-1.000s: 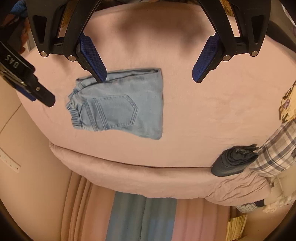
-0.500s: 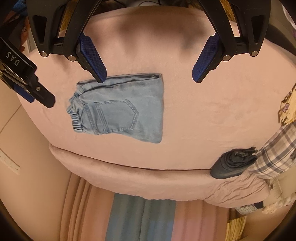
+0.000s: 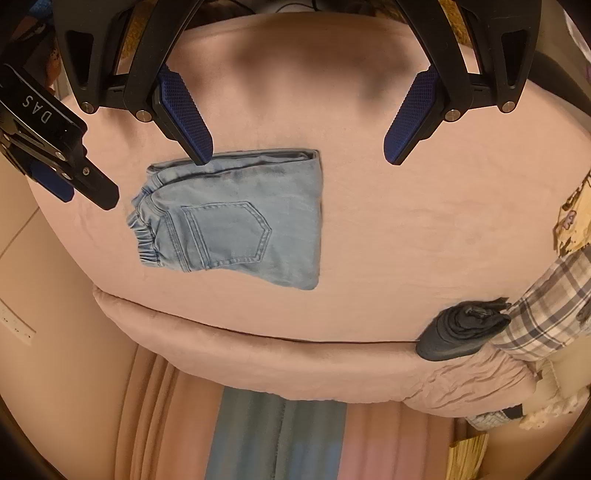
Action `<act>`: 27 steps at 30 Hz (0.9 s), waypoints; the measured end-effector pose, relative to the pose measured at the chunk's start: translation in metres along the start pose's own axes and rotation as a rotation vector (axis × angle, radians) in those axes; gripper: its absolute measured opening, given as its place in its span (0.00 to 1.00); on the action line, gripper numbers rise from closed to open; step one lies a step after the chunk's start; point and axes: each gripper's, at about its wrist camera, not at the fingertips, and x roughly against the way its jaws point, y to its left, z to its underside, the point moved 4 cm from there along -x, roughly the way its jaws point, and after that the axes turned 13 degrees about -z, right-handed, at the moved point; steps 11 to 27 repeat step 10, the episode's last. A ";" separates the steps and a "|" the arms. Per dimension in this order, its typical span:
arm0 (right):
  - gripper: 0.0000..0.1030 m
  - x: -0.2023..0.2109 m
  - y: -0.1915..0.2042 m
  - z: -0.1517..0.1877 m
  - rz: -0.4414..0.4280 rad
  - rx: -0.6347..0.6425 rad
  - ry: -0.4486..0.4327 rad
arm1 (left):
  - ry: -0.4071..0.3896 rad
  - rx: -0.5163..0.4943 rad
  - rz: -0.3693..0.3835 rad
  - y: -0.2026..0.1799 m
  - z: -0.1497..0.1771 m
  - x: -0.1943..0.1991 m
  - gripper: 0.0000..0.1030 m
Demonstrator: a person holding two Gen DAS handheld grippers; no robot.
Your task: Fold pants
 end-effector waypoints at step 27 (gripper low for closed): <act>0.86 -0.004 0.002 0.003 -0.002 0.003 0.012 | -0.005 -0.003 -0.018 0.000 0.000 -0.001 0.91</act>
